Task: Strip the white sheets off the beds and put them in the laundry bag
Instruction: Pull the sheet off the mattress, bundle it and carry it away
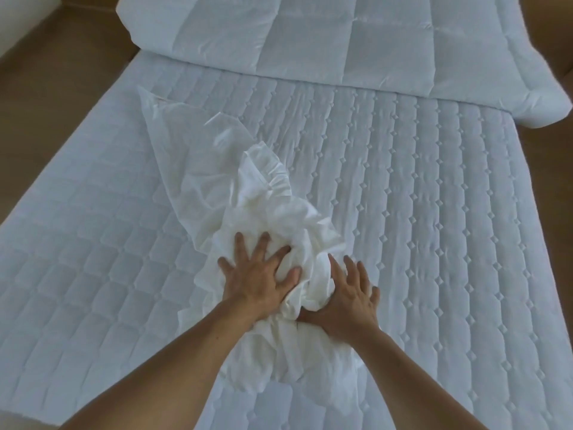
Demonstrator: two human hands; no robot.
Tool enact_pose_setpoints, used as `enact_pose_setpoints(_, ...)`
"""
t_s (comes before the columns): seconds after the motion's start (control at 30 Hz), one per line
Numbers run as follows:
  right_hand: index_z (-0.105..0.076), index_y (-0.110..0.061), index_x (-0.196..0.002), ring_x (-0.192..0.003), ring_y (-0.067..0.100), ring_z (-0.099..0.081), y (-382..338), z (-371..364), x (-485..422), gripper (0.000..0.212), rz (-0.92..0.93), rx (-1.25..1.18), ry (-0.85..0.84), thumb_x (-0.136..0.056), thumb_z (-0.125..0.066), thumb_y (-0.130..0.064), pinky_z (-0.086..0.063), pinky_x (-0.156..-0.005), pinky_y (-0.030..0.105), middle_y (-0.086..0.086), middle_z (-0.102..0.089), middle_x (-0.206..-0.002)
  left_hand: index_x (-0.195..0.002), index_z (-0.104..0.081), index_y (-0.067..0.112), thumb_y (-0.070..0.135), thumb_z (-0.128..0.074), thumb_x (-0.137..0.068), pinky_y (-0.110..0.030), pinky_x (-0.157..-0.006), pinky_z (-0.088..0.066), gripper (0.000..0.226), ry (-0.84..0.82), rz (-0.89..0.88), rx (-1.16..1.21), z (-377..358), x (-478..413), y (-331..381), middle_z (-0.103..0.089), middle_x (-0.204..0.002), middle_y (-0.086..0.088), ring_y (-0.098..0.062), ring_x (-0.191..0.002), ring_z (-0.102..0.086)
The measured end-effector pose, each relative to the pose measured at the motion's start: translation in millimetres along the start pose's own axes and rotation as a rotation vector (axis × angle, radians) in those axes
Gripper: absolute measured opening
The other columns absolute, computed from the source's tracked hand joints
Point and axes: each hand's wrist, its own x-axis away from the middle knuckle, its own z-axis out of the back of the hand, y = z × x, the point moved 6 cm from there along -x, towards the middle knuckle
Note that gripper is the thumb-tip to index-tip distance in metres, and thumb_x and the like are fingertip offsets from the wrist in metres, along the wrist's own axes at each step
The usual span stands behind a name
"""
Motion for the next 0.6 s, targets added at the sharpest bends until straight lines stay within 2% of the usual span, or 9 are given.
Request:
enact_pose_setpoints(0.07, 0.012, -0.037, -0.154, -0.149, 0.02, 0.027, 0.9, -6.5, -2.7, 0.147, 0.052, 0.043, -0.037, -0.038, -0.054, -0.098, 0.0, -0.12, 0.06, -0.008, 0.022, -0.162, -0.15, -0.017, 0.052, 0.082, -0.006, -0.081, -0.067, -0.113, -0.011, 0.076, -0.028, 0.076, 0.057, -10.8, -3.3, -12.5, 0.005, -0.164, 0.014, -0.036, -0.148, 0.018)
enact_pose_setpoints(0.13, 0.018, -0.038, -0.153, -0.148, 0.016, 0.028, 5.5, -14.4, -5.7, 0.152, 0.093, -0.007, -0.112, -0.032, -0.047, -0.104, 0.002, -0.12, 0.06, -0.012, 0.024, -0.162, -0.148, -0.021, 0.052, 0.083, -0.012, -0.082, -0.063, -0.114, -0.014, 0.074, -0.034, 0.121, 0.112, -18.5, -3.0, -18.0, -0.001, -0.163, 0.014, -0.034, -0.149, 0.011)
enact_pose_setpoints(0.23, 0.01, -0.045, -0.153, -0.15, 0.014, 0.02, 6.5, -22.9, -3.5, 0.135, 0.115, -0.153, -0.159, -0.039, -0.021, -0.109, 0.006, -0.12, 0.059, -0.012, 0.012, -0.165, -0.146, -0.027, 0.047, 0.077, -0.016, -0.087, -0.055, -0.113, -0.024, 0.067, 0.048, 0.148, 0.174, -26.1, 7.0, -23.4, -0.018, -0.159, 0.01, -0.028, -0.147, -0.009)
enact_pose_setpoints(0.3, -0.002, -0.045, -0.154, -0.151, 0.014, 0.016, 3.6, -28.7, 1.8, 0.12, 0.089, -0.178, -0.088, -0.05, -0.01, -0.105, 0.007, -0.12, 0.058, -0.012, 0.0, -0.164, -0.145, -0.03, 0.043, 0.076, -0.008, -0.086, -0.05, -0.111, -0.031, 0.071, 0.1, 0.16, 0.162, -34.0, 19.4, -27.4, -0.026, -0.155, 0.009, -0.025, -0.143, -0.019)
enact_pose_setpoints(0.4, -0.015, -0.04, -0.152, -0.153, 0.017, 0.007, 3.1, -40.1, 1.2, 0.111, 0.06, -0.056, 0.074, -0.06, -0.002, -0.1, -0.001, -0.121, 0.058, -0.012, -0.013, -0.161, -0.144, -0.035, 0.039, 0.079, 0.008, -0.082, -0.051, -0.103, -0.041, 0.085, 0.141, 0.145, 0.127, -44.1, 26.4, -28.8, -0.039, -0.147, 0.004, -0.028, -0.137, -0.031)
enact_pose_setpoints(0.5, -0.016, -0.04, -0.151, -0.152, 0.018, 0.0, 7.8, -46.2, -11.5, 0.103, 0.019, -0.009, 0.072, -0.066, 0.001, -0.095, -0.006, -0.121, 0.054, -0.01, -0.02, -0.159, -0.143, -0.037, 0.038, 0.076, 0.003, -0.084, -0.051, -0.102, -0.041, 0.081, 0.139, 0.159, 0.144, -46.6, 13.9, -30.7, -0.044, -0.143, 0.004, -0.028, -0.133, -0.035)
enact_pose_setpoints(0.6, -0.013, -0.043, -0.152, -0.15, 0.017, -0.008, 2.6, -36.2, -17.1, 0.103, -0.005, 0.01, 0.043, -0.063, 0.0, -0.094, -0.007, -0.119, 0.051, -0.01, -0.022, -0.155, -0.147, -0.028, 0.04, 0.073, 0.002, -0.079, -0.047, -0.104, -0.039, 0.081, 0.113, 0.165, 0.164, -37.4, 4.0, -31.7, -0.039, -0.145, 0.009, -0.024, -0.133, -0.034)
